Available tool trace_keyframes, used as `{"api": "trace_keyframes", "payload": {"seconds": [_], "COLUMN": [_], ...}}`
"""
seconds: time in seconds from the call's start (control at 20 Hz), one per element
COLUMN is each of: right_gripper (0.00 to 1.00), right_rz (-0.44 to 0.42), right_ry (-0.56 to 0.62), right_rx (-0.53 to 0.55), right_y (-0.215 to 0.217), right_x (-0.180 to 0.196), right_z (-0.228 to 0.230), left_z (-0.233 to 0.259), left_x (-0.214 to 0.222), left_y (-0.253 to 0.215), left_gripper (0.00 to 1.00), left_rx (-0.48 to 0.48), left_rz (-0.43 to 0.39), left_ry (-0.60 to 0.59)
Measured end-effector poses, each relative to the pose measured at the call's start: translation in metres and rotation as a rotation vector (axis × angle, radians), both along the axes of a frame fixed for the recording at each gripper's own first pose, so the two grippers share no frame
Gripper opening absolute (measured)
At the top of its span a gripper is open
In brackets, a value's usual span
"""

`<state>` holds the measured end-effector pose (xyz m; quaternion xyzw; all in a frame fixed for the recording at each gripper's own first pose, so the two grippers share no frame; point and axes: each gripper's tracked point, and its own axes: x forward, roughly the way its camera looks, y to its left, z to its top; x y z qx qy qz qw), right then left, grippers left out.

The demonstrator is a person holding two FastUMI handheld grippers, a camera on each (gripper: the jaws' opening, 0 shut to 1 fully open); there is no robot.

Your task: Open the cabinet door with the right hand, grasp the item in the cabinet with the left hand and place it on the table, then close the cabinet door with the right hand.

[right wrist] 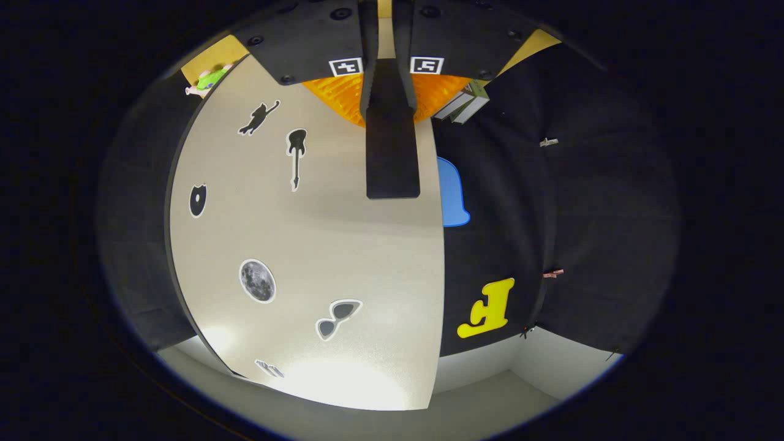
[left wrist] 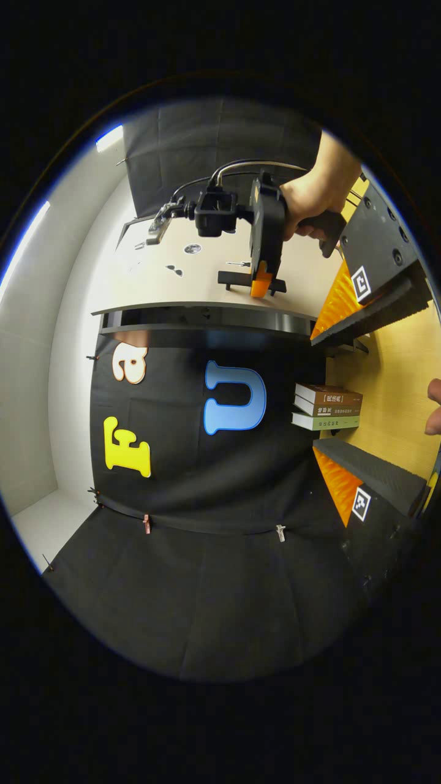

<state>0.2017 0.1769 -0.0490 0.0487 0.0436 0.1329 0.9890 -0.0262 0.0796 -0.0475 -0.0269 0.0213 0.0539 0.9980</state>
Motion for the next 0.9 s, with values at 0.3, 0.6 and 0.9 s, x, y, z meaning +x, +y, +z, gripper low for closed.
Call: {"api": "trace_keyframes", "payload": {"seconds": [0.3, 0.6, 0.9], "right_gripper": [0.13, 0.13, 0.13], "right_rz": [0.007, 0.010, -0.044], "right_ry": [-0.011, 0.013, -0.012], "right_rx": [0.018, 0.033, 0.011], "right_y": [-0.028, -0.060, -0.103], "right_x": [-0.044, -0.072, -0.103], "right_z": [0.006, 0.009, 0.013], "left_z": [0.009, 0.014, 0.019], "left_x": [-0.009, -0.010, -0.002], "left_y": [-0.020, -0.040, -0.063], "left_gripper": [0.94, 0.94, 0.94], "left_rx": [0.007, 0.018, 0.020], "left_rz": [-0.008, -0.029, -0.077], "left_ry": [-0.016, -0.023, -0.039]}}
